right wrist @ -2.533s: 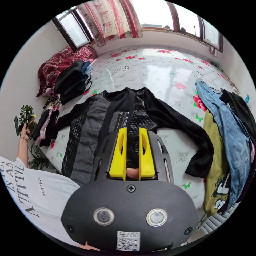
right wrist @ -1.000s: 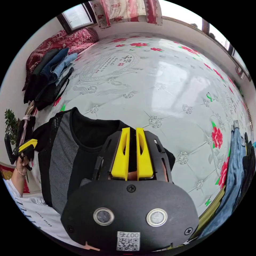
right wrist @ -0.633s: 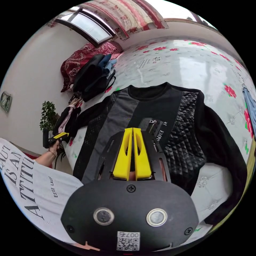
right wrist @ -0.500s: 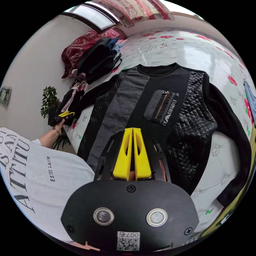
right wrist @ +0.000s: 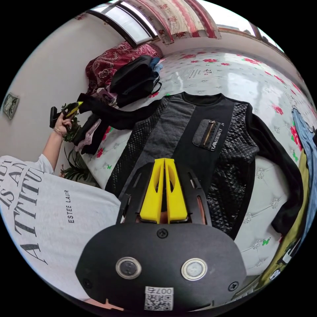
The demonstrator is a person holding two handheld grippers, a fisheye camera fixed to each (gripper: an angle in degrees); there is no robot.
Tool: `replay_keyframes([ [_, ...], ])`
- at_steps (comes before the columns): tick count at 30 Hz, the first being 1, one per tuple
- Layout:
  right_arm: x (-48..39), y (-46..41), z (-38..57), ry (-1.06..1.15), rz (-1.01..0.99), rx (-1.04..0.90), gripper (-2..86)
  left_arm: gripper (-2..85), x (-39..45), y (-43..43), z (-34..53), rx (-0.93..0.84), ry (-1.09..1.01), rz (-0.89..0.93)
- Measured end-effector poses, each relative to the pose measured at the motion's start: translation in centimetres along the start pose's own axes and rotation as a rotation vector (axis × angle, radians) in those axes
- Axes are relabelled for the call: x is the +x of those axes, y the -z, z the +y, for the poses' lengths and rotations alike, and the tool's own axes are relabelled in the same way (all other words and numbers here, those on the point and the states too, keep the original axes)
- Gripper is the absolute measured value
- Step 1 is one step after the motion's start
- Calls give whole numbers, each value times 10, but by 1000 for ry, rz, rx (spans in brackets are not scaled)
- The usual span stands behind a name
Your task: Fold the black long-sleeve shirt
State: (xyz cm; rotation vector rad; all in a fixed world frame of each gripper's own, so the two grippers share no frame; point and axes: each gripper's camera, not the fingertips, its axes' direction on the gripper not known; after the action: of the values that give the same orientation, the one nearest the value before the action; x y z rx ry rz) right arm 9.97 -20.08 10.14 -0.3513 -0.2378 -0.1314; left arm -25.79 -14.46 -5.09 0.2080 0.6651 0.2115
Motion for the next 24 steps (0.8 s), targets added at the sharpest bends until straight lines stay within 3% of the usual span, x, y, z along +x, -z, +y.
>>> replay_keyframes([
  [5, -16, 9, 9, 21, -6, 38, -3, -9, 8, 12, -28, 131, 23, 303],
  [11, -9, 37, 26, -25, 48, 119, -2, 2, 173, -57, 12, -142, -424, 607],
  [14, 9, 49, 42, -105, 90, 139, -1, 80, 236, -105, 84, -378, -637, 719],
  [16, 22, 55, 55, -169, 96, 153, 1, 134, 234, -140, 135, -535, -676, 630],
  [24, 67, 50, 89, -330, 81, 110, 27, 120, 123, -190, 194, -719, -575, 8],
])
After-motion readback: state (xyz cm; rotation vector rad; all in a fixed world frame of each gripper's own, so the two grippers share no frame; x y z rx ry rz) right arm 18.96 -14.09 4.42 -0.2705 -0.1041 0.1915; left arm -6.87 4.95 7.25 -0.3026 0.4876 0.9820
